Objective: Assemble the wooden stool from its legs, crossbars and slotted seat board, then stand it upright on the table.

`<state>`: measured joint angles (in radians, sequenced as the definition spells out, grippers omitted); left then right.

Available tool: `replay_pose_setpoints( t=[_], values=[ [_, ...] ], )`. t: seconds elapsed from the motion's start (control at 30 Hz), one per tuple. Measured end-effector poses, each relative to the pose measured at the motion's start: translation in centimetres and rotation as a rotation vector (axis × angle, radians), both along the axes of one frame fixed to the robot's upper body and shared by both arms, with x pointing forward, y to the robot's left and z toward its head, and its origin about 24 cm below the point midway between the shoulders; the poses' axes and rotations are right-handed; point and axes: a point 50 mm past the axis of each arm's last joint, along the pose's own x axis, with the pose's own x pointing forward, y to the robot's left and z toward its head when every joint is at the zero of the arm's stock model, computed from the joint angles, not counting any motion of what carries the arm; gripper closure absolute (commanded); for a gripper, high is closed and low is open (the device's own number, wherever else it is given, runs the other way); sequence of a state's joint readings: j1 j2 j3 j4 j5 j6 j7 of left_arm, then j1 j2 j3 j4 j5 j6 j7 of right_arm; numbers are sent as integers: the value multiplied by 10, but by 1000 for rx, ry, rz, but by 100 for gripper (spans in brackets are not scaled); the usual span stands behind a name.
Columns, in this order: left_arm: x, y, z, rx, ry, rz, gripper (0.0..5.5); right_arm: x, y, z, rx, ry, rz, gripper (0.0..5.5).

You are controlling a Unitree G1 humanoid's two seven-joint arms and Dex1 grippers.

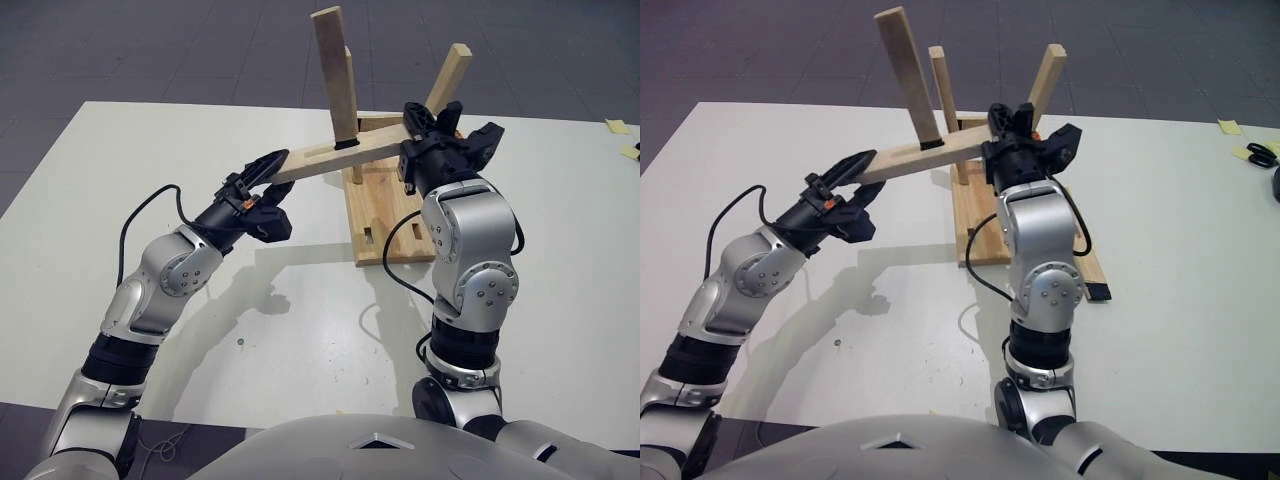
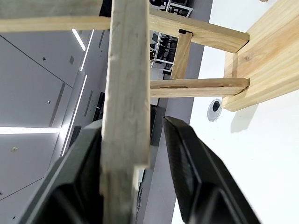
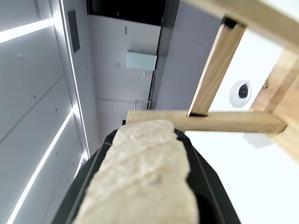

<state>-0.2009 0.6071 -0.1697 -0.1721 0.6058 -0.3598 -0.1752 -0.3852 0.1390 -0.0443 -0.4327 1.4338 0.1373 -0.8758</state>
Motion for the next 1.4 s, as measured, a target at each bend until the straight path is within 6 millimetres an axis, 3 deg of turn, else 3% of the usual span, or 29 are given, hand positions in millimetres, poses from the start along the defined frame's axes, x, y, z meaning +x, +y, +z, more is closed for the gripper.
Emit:
replay_pose_setpoints(
  t=[0.2, 0.37, 0.4, 0.5, 0.6, 0.73, 0.87, 0.97, 1.2, 1.4],
  values=[
    [4, 2, 19, -81, -111, 19, 200, 3, -16, -1, 44, -24, -54, 448],
    [2, 11, 33, -343, -87, 73, 122, 5, -32, 24, -122, -304, 36, 445],
    [2, 21, 40, -428, -100, 126, 103, 6, -43, 27, -219, -334, 24, 449],
    [-1, 60, 60, -600, -167, 327, 60, 17, -103, 11, -439, -266, -62, 449],
    [-2, 76, 50, -722, -111, 471, 10, 18, -135, 24, -522, -316, -90, 449],
    [-6, 72, 36, -846, -48, 551, 10, 17, -137, 22, -623, -341, 17, 449],
    [-12, 63, 23, -888, 2, 579, 10, 4, -143, -13, -714, -240, 122, 449],
    [-13, 58, 19, -903, 24, 578, 10, -3, -153, -27, -785, -197, 93, 449],
    [-12, 51, 13, -912, 72, 577, 10, -4, -150, -31, -793, -221, -20, 449],
    [-8, 44, 11, -906, 97, 555, 10, -1, -144, -29, -862, -266, -18, 449]
  ],
)
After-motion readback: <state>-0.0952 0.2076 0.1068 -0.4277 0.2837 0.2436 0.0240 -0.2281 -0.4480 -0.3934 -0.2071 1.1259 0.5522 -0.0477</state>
